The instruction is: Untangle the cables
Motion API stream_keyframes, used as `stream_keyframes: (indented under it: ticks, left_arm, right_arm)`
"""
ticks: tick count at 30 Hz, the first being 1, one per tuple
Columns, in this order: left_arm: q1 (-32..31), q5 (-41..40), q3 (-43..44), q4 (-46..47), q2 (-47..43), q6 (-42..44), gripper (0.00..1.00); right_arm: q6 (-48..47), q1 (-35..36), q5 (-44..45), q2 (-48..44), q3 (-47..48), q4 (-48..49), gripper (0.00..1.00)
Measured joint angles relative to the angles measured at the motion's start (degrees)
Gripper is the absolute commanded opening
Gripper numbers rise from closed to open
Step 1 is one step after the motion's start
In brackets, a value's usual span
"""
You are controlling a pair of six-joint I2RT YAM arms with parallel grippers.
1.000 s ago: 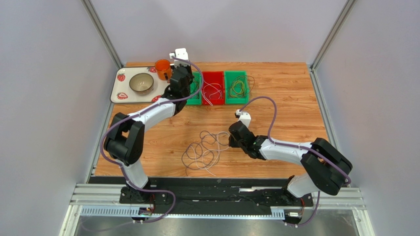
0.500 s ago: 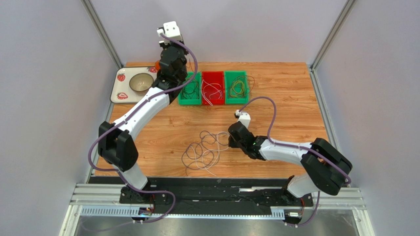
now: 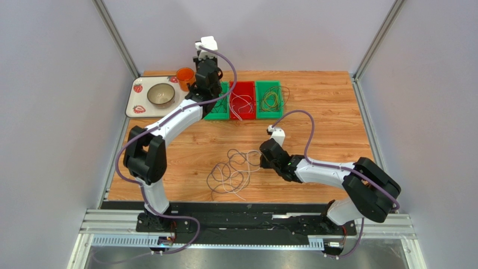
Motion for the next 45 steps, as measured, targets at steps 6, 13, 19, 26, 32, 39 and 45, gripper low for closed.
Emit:
stream_keyframes:
  ticks: [6, 13, 19, 26, 32, 39, 45]
  left_arm:
    - [0.0, -2.5, -3.6, 0.6, 1.2, 0.0, 0.00]
    - [0.1, -4.6, -6.1, 2.1, -0.5, 0.4, 0.00]
    - [0.1, -4.9, -5.5, 0.5, -0.3, 0.0, 0.00]
    - [0.1, -5.7, -0.5, -2.3, 6.9, -0.8, 0.00]
    - [0.1, -5.4, 3.5, -9.6, 12.7, -4.3, 0.19]
    - [0.1, -5.8, 4.7, -14.2, 13.6, -5.7, 0.70]
    - [0.2, -2.2, 7.9, -19.5, 13.6, -7.8, 0.97]
  right_arm:
    - [0.0, 0.0, 0.0, 0.0, 0.0, 0.0, 0.00]
    - [0.0, 0.0, 0.1, 0.0, 0.0, 0.0, 0.00]
    - [0.0, 0.0, 0.1, 0.0, 0.0, 0.0, 0.00]
    - [0.0, 0.0, 0.1, 0.0, 0.0, 0.0, 0.00]
    - [0.0, 0.0, 0.1, 0.0, 0.0, 0.0, 0.00]
    - [0.0, 0.0, 0.1, 0.0, 0.0, 0.0, 0.00]
    - [0.0, 0.0, 0.1, 0.0, 0.0, 0.0, 0.00]
